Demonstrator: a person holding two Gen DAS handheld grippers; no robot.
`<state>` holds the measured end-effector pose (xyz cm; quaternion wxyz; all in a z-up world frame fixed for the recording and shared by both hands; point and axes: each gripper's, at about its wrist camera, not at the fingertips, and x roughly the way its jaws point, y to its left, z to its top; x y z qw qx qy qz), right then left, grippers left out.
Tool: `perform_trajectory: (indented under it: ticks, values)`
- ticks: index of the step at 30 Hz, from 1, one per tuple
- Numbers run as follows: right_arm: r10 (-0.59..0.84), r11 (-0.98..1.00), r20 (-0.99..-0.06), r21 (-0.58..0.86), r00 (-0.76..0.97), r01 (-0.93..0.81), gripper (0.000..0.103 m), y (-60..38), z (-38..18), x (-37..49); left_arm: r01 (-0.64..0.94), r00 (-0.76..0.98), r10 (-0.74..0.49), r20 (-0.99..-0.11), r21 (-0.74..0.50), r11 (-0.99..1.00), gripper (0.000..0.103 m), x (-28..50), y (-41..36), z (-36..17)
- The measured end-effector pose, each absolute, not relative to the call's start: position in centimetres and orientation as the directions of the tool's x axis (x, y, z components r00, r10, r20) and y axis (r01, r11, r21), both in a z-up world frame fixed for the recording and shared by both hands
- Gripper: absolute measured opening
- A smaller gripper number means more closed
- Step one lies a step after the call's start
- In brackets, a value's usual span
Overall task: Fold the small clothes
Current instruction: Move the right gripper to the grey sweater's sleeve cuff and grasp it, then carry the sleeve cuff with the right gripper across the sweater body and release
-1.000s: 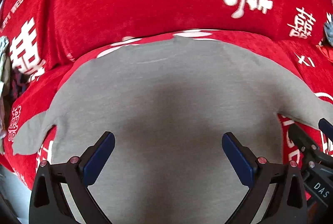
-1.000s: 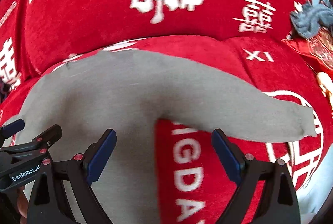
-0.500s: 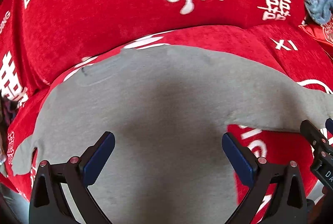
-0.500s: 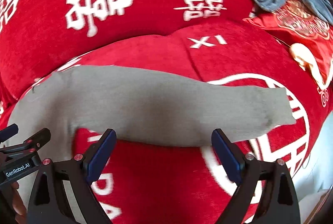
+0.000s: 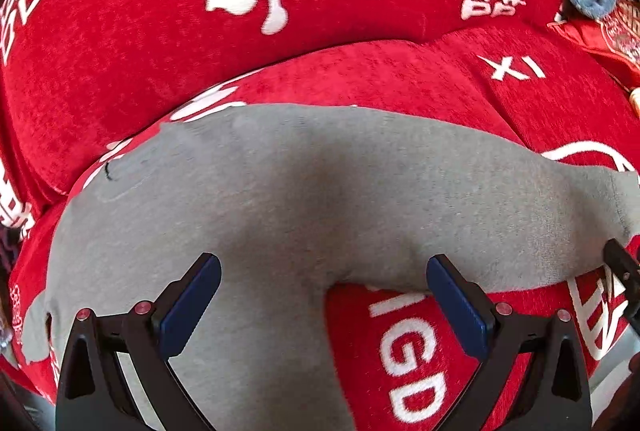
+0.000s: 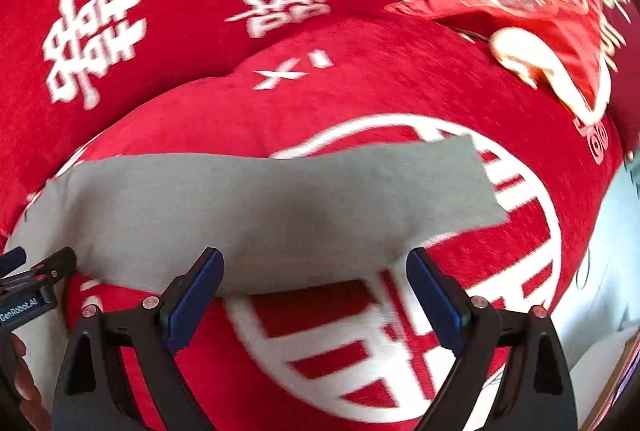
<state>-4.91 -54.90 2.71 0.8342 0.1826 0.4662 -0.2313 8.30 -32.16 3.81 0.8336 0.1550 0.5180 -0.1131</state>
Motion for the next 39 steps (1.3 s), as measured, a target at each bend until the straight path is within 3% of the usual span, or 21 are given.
perform_trajectory:
  ticks: [2, 4, 6, 10, 11, 12, 13, 18, 26, 39]
  values:
    - [-0.199, 0.795, -0.867, 0.13, 0.457, 0.593, 0.09, -56.6, 1.8, -5.8, 0.354, 0.436, -0.029, -0.899, 0.142, 0.925, 0.103, 8.3, -32.5, 3.5]
    - [-0.147, 0.757, -0.869, 0.209, 0.473, 0.62, 0.08, -58.6, 0.6, -6.4, 0.352, 0.427, -0.028, -0.904, 0.138, 0.926, 0.103, 8.5, -32.6, 3.0]
    - [-0.143, 0.744, -0.828, 0.27, 0.541, 0.611, 0.078, -59.7, 0.8, -6.5, 0.348, 0.42, -0.025, -0.907, 0.136, 0.928, 0.103, 8.7, -32.7, 2.5]
    - [-0.158, 0.75, -0.8, 0.285, 0.579, 0.597, 0.068, -61.5, 0.7, -4.9, 0.344, 0.418, -0.033, -0.908, 0.124, 0.931, 0.103, 9.1, -32.6, 2.2]
    - [-0.163, 0.751, -0.798, 0.281, 0.58, 0.598, 0.048, -61.9, 0.5, -4.7, 0.338, 0.427, -0.038, -0.903, 0.121, 0.933, 0.103, 9.3, -32.3, 2.4]
    - [-0.157, 0.752, -0.809, 0.273, 0.566, 0.6, 0.014, -62.4, 0.2, -4.4, 0.328, 0.437, -0.04, -0.899, 0.118, 0.937, 0.103, 9.6, -32.0, 2.6]
    - [-0.141, 0.748, -0.814, 0.285, 0.564, 0.599, 0.006, -63.0, -0.1, -4.4, 0.306, 0.447, -0.041, -0.893, 0.11, 0.946, 0.103, 10.2, -31.4, 3.0]
    - [-0.166, 0.709, -0.725, 0.383, 0.668, 0.592, 0.006, -63.8, 1.1, -7.6, 0.212, 0.425, 0.01, -0.905, 0.11, 0.971, 0.103, 13.1, -29.3, 2.2]
    - [-0.217, 0.73, -0.725, 0.323, 0.653, 0.602, 0.006, -61.8, 2.6, -7.6, 0.224, 0.399, -0.014, -0.917, 0.082, 0.971, 0.103, 13.0, -28.6, 1.6]
    - [-0.18, 0.855, -0.65, 0.269, 0.738, 0.444, 0.006, -53.0, 10.4, -4.6, 0.214, 0.464, -0.098, -0.88, 0.004, 0.977, 0.103, 9.8, -22.1, 4.5]
